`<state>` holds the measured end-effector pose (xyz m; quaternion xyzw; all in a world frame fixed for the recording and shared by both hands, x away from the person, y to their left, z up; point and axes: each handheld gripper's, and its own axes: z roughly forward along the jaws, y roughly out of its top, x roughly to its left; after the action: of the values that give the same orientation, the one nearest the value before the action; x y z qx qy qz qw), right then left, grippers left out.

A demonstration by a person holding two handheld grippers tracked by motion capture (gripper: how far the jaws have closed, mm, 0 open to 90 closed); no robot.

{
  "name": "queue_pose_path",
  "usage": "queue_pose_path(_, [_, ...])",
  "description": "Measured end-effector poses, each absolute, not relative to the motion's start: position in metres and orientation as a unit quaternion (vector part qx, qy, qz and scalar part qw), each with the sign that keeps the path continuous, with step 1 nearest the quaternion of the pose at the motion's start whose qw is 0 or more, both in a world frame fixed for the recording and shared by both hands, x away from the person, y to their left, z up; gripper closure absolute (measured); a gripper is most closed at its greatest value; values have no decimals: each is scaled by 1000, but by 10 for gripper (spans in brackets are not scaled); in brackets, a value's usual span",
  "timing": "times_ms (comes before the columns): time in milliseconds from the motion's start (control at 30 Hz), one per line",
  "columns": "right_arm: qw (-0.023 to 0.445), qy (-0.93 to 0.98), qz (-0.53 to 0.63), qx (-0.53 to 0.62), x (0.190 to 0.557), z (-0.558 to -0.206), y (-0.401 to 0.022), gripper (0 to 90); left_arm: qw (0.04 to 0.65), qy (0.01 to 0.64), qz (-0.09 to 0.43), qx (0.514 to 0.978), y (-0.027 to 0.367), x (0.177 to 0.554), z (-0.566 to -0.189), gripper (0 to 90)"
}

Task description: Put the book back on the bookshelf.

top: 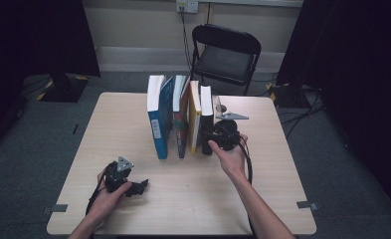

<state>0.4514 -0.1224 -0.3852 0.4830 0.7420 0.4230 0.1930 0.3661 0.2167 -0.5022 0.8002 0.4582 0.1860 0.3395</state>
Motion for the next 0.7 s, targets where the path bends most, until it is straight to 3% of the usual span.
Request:
queue_pose_path(233, [188, 746, 424, 477, 449, -387, -127, 523, 339, 458, 186, 801, 215, 368, -502, 0])
queue_pose_path(533, [204, 746, 421, 475, 460, -382, -114, 314, 338, 456, 184, 802, 215, 369, -502, 0])
queue_pose_path(600, [209, 751, 415, 470, 462, -379, -113, 321, 338, 455, 184, 803, 215, 369, -502, 0])
queue_pose_path(633, [217, 750, 412, 470, 462, -377, -113, 387, 337, 456, 184, 803, 215, 369, -502, 0])
queue_pose_path(700, [211, 745, 422, 472, 462, -374, -116, 386, 337, 456, 184, 803, 215, 369, -502, 0])
